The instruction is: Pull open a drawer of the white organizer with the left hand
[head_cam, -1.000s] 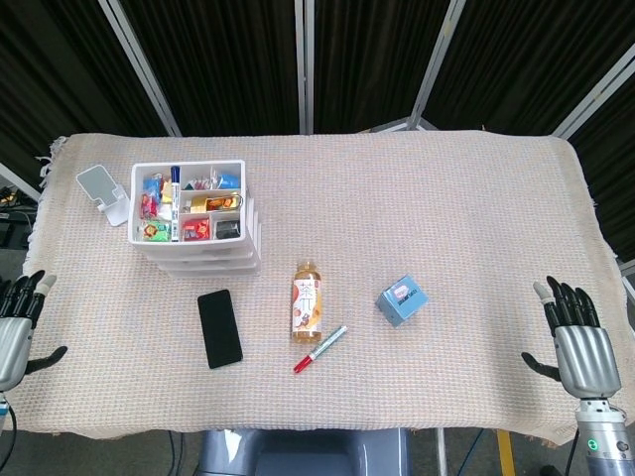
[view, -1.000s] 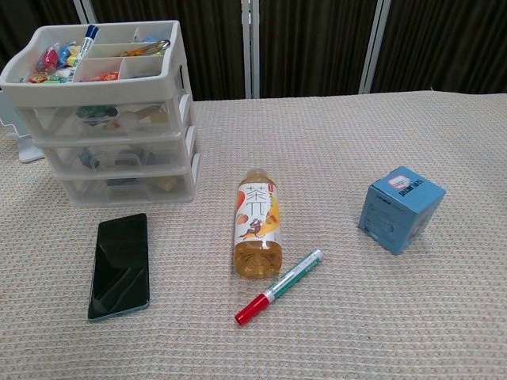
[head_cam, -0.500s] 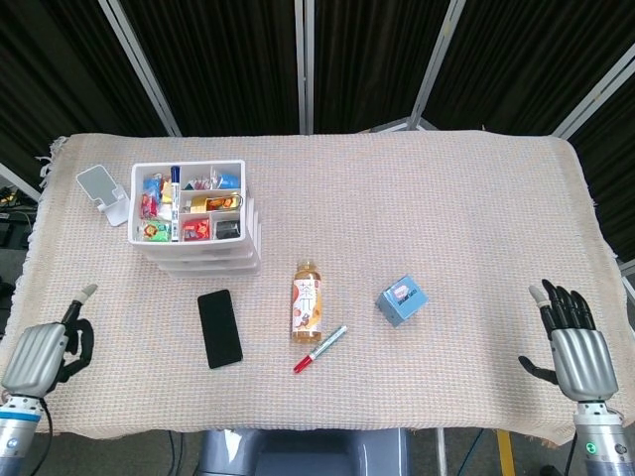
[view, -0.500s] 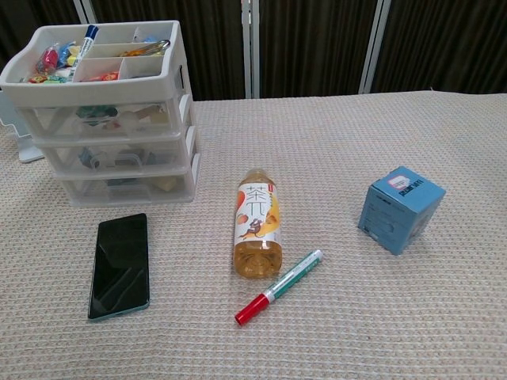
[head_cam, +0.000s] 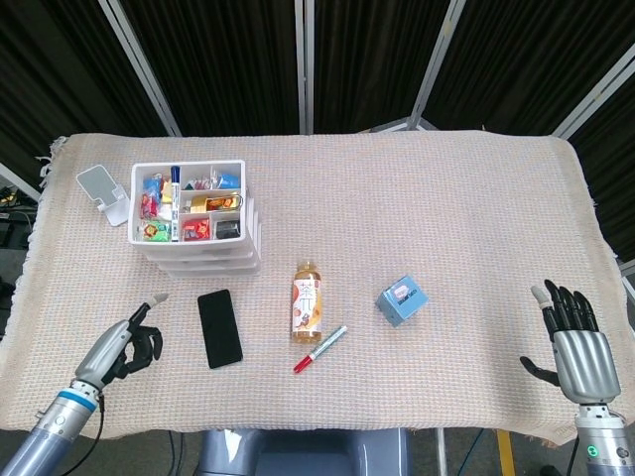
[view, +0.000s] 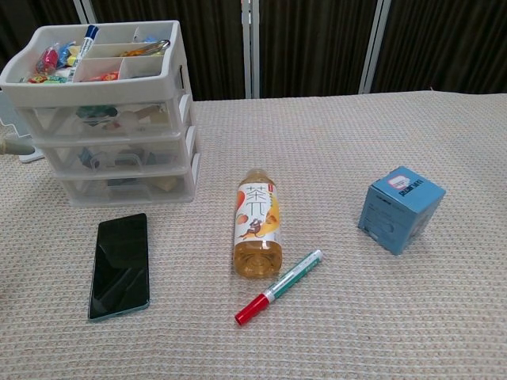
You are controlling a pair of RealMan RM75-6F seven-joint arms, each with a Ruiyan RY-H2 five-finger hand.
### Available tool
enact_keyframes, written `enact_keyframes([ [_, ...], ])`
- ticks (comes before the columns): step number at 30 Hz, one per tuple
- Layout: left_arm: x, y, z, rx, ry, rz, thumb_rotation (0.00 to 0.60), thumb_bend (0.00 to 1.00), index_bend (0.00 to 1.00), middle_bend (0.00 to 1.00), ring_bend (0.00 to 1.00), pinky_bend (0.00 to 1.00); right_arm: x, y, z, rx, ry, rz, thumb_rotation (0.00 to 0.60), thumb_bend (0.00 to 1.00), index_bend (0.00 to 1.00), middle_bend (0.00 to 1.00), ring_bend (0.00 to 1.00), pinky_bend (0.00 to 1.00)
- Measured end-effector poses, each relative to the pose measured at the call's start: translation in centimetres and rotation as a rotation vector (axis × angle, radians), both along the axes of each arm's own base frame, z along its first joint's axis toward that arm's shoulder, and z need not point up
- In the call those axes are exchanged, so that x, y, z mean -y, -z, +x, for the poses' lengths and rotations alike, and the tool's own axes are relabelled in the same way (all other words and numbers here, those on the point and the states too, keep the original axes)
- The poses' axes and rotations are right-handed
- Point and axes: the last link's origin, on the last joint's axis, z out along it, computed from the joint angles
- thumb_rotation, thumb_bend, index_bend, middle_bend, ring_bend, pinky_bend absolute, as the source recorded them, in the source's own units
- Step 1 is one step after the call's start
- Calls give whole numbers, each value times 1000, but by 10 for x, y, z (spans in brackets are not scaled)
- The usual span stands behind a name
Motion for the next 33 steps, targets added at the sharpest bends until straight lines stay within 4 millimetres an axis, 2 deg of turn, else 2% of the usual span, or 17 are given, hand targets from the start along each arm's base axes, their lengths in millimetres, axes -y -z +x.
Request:
enact_keyframes([
  [10, -25, 22, 4, 3, -31, -7, 600, 911, 89, 680, 762, 718, -1, 1, -1, -4, 5, 5, 600, 3, 93, 0, 0, 0],
  [22, -53, 33, 17, 133, -44, 20, 600, 910, 85, 680, 762, 718, -2, 5, -1, -8, 5, 17, 600, 3, 93, 0, 0, 0],
  [33, -66, 47, 21, 143, -7, 34, 600, 911, 85, 681, 762, 718, -2, 5, 0, -13, -1, 15, 600, 3, 93, 0, 0, 0],
])
